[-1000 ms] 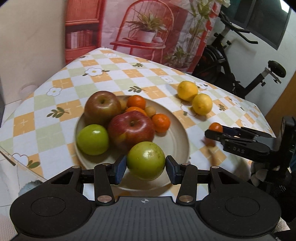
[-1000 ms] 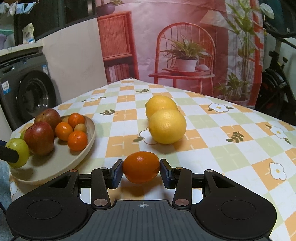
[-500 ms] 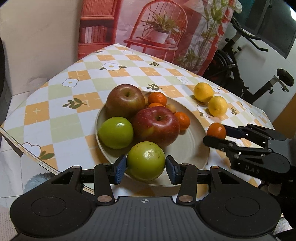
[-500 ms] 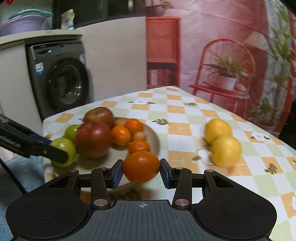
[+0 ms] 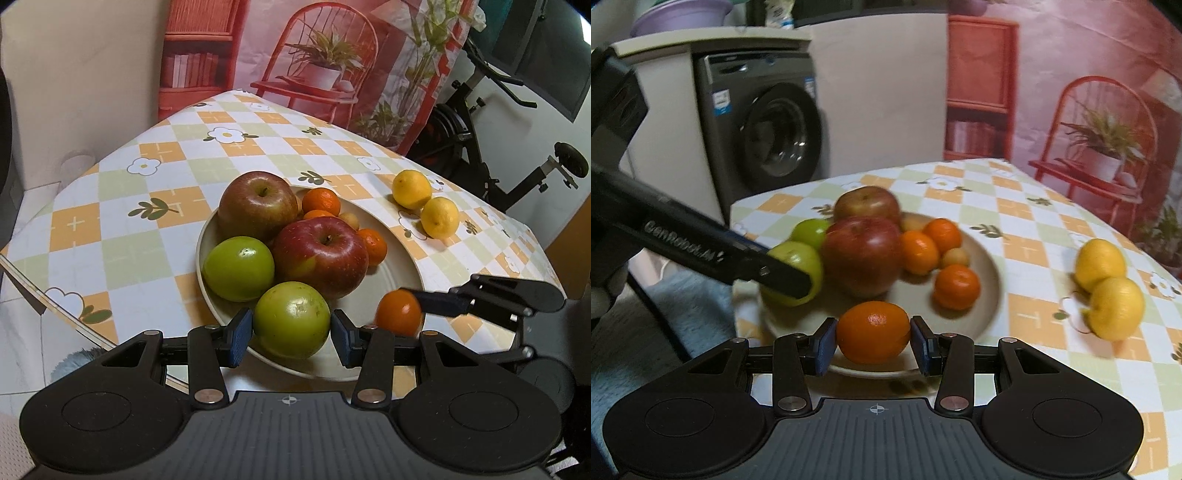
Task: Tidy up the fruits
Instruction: 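Carry both fruits to the plate, lower them and open both tools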
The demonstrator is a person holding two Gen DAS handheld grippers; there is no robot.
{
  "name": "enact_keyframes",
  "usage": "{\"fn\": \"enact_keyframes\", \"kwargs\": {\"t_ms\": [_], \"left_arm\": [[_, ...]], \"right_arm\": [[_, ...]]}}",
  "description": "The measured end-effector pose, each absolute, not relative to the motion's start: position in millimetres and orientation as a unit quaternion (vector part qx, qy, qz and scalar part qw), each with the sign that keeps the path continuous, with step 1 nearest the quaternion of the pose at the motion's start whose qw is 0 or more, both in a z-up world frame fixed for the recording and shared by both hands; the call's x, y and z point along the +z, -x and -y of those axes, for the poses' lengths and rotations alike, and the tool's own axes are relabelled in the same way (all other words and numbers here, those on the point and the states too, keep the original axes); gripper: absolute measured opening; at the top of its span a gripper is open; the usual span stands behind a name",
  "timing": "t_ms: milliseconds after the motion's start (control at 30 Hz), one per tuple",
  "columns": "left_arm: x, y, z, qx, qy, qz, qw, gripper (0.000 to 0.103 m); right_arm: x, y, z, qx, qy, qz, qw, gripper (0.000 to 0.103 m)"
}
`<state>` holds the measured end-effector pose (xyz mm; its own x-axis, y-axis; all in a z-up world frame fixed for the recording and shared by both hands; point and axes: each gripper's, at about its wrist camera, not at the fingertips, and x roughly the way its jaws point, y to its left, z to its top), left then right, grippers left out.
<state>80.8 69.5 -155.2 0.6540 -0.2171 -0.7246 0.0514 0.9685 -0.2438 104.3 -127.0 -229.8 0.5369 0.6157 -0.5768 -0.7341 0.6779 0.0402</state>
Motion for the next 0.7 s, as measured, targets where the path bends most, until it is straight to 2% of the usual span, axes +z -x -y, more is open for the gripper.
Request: {"fn": "enact_keyframes", "kwargs": {"t_ms": [700], "left_arm": [[-156.4,-81.3,-70.4,-0.074,0.104,-0.409,0.903,0.049]], "right_arm": [[-235.5,-103.0,126.3,0.387,0.086,-0.295,0.869,0.039]]}}
